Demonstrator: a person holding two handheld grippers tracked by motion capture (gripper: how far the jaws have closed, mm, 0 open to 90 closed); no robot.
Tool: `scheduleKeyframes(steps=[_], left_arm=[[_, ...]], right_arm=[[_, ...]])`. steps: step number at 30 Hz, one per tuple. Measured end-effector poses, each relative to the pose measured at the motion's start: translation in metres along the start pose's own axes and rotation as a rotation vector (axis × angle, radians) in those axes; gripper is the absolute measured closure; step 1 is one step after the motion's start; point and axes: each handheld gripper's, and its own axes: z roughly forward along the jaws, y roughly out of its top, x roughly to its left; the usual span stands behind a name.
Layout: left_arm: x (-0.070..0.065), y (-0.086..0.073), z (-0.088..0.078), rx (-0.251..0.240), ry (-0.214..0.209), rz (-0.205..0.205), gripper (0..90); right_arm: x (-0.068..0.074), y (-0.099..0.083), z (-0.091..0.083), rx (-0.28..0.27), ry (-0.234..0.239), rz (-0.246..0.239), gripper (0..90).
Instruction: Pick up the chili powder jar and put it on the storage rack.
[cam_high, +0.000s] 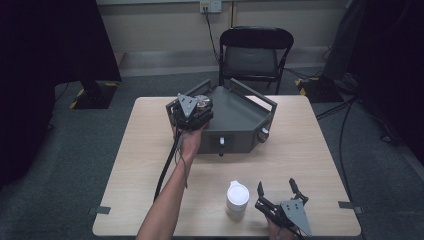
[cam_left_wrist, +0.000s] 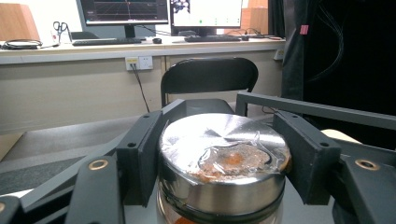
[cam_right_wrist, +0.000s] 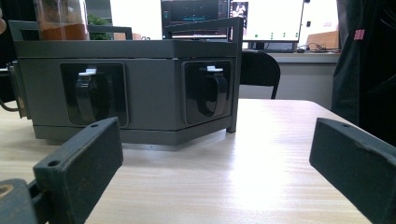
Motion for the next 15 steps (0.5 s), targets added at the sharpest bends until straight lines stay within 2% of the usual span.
scheduleKeyframes(steps=[5,15], left_arm=[[0.0026,-0.0017,-0.0013,-0.002,0.001,-0.025,35.6],[0.0007,-0.0031,-0.0013,-0.007,0.007,-0.029,35.5]], right_arm=[[0.0,0.0,0.0,0.0,0.0,0.0,1.3],[0.0002,0.0,0.0,0.0,-0.001,0.0,1.3]])
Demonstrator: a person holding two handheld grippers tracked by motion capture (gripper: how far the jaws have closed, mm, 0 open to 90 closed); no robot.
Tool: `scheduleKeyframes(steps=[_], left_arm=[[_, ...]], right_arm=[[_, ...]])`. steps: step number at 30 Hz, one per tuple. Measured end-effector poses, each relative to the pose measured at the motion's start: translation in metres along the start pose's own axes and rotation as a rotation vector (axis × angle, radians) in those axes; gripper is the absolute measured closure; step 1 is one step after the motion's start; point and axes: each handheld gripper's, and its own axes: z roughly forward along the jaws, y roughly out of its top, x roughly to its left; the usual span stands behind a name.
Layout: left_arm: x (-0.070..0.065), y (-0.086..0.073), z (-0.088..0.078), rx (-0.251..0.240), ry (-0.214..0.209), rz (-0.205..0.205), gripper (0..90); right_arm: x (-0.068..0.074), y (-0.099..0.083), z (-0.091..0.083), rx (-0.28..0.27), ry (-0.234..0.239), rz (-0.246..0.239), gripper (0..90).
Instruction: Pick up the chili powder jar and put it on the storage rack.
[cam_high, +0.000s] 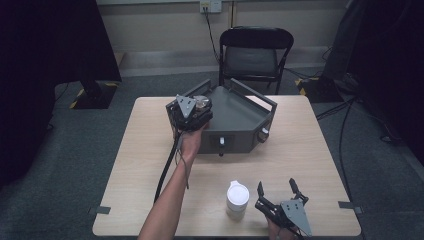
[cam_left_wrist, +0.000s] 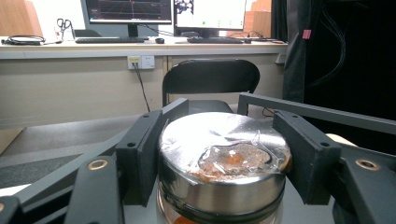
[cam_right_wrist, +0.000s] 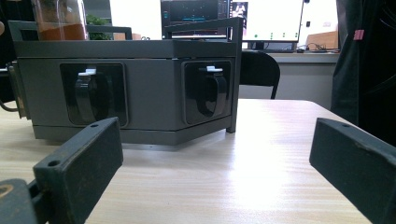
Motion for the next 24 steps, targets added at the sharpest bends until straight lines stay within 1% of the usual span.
scheduleKeyframes(steps=[8,9,10,11,12,14,16,17,18,24], left_arm=[[0.001,0.0,0.0,0.001,-0.006,0.003,34.6],[0.002,-0.001,0.0,-0.002,-0.006,-0.004,30.3],[0.003,-0.001,0.001,0.001,-0.008,-0.016,20.7],[0.003,-0.001,0.001,0.001,-0.008,-0.016,16.3],[0.003,-0.002,0.001,-0.004,-0.008,-0.017,16.3],[0.002,-0.005,0.0,-0.016,-0.001,-0.004,7.5],[0.002,-0.006,-0.001,-0.016,-0.003,-0.01,5.8],[0.002,-0.007,-0.002,-0.023,0.002,-0.018,1.7],[0.002,-0.007,-0.002,-0.023,0.002,-0.018,0.7],[0.002,-0.011,-0.009,-0.026,0.002,-0.015,0.0]], right_arm=[[0.0,0.0,0.0,0.0,0.0,0.0,1.2],[0.0,0.0,0.0,0.0,0.0,0.0,1.2],[0.0,0.0,0.0,0.0,0.0,0.0,1.2],[0.0,0.0,0.0,0.0,0.0,0.0,1.2],[0.0,0.0,0.0,0.0,0.0,0.0,1.2],[0.0,0.0,0.0,0.0,-0.001,0.0,1.2],[0.0,0.0,0.0,0.0,-0.001,0.0,1.2],[0.0,0.0,0.0,0.0,-0.001,0.0,1.2],[0.0,0.0,0.0,0.0,-0.001,0.0,1.2],[0.0,0.0,0.0,0.0,-0.002,0.0,1.2]])
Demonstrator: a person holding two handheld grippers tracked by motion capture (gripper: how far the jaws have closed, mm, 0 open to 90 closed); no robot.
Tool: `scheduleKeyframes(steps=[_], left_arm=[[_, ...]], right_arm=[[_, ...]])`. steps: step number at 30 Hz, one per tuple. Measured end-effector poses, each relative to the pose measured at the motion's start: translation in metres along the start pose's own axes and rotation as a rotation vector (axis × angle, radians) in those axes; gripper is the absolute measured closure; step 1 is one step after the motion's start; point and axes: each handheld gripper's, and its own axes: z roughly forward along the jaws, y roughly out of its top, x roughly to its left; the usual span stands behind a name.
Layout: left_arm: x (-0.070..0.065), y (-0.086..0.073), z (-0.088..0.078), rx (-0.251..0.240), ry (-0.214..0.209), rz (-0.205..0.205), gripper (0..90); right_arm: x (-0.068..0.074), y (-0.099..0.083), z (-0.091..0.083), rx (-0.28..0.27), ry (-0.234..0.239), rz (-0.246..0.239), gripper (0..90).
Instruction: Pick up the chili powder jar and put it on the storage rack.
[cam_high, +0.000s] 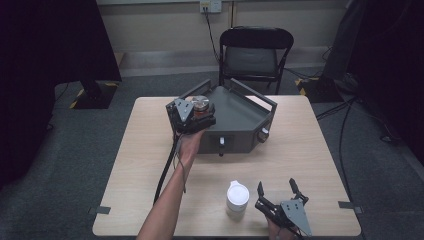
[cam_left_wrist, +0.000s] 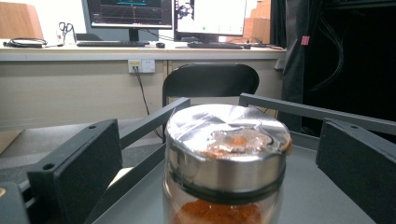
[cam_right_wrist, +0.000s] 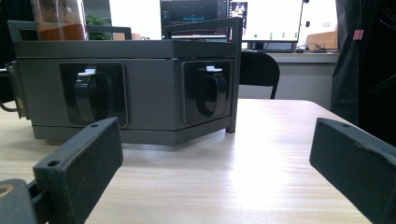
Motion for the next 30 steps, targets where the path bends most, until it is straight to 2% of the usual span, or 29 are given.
scheduleKeyframes(steps=[6,9,24,25,26,30], left_arm=[[0.0,-0.007,-0.014,-0.03,-0.013,-0.019,0.0],[-0.004,-0.011,-0.021,-0.044,-0.004,0.015,0.0],[0.003,-0.026,-0.059,-0.091,-0.037,-0.014,0.5],[0.002,-0.027,-0.063,-0.096,-0.034,-0.011,0.4],[0.0,-0.033,-0.071,-0.124,-0.017,-0.008,0.2],[0.001,-0.039,-0.082,-0.137,-0.013,-0.024,0.2]], right_arm=[[0.0,0.0,0.0,0.0,-0.002,0.0,1.2],[0.0,0.0,0.0,0.0,-0.002,0.0,1.2],[0.002,0.0,0.0,0.0,-0.009,0.0,1.2],[0.002,0.0,0.0,0.0,-0.009,0.0,1.2],[0.002,0.0,0.0,0.0,-0.009,0.0,1.2],[0.002,0.0,0.0,0.0,-0.009,0.0,1.2]])
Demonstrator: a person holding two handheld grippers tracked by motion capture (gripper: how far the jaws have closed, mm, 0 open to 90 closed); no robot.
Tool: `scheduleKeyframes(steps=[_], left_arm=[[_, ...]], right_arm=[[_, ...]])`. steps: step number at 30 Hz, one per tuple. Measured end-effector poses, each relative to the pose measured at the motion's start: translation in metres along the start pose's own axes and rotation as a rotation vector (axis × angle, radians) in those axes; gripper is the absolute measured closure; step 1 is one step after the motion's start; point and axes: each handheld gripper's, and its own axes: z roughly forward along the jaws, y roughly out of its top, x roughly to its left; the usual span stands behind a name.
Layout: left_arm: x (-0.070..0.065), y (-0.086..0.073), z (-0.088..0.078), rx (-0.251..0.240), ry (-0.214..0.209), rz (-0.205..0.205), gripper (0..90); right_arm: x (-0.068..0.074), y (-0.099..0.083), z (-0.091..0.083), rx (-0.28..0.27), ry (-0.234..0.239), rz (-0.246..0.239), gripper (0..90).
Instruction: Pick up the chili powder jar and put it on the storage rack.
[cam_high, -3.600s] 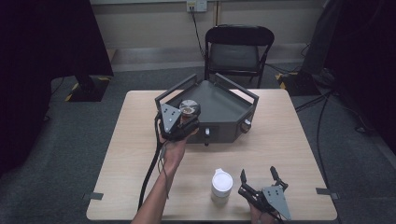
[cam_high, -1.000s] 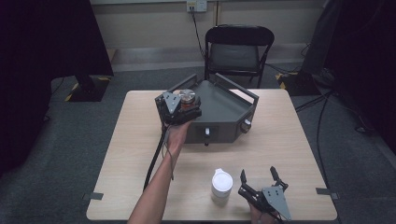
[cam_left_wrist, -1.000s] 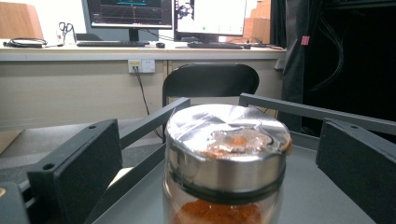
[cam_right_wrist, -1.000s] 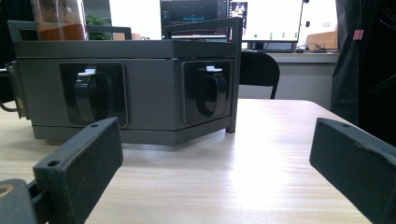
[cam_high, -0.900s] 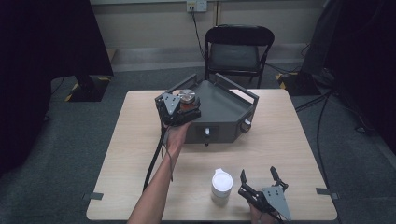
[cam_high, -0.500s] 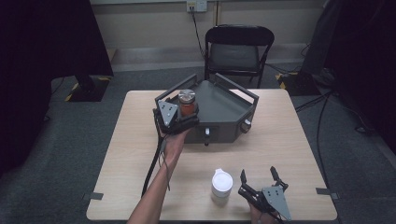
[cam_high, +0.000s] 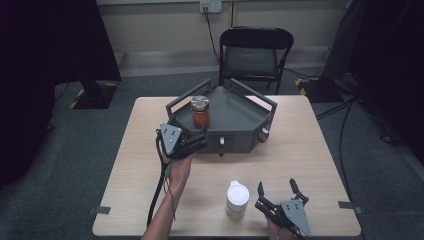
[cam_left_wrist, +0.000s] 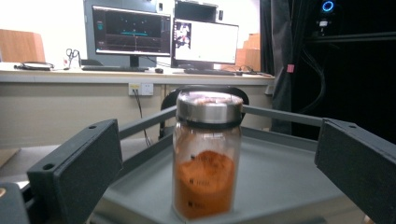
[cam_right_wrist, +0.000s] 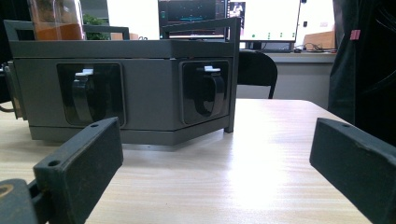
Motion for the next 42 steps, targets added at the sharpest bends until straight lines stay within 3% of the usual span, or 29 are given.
scheduleKeyframes(steps=[6,14,26,36,42], left_arm=[[0.0,-0.006,-0.019,-0.045,0.02,0.017,0.0],[0.001,-0.016,-0.038,-0.083,0.008,0.01,0.0],[0.0,-0.034,-0.069,-0.054,0.013,0.005,0.0],[-0.005,-0.05,-0.085,-0.028,0.021,0.003,0.0],[-0.006,-0.067,-0.095,-0.011,0.049,-0.004,0.1]], right_arm=[[0.0,0.0,0.0,0.0,-0.002,-0.001,1.2],[0.0,0.0,0.0,0.0,-0.002,0.0,1.3],[0.001,0.0,0.0,0.0,-0.004,-0.001,1.3],[0.001,0.0,0.0,0.0,-0.004,-0.001,1.3],[0.001,0.0,0.0,0.0,-0.005,0.0,1.3]])
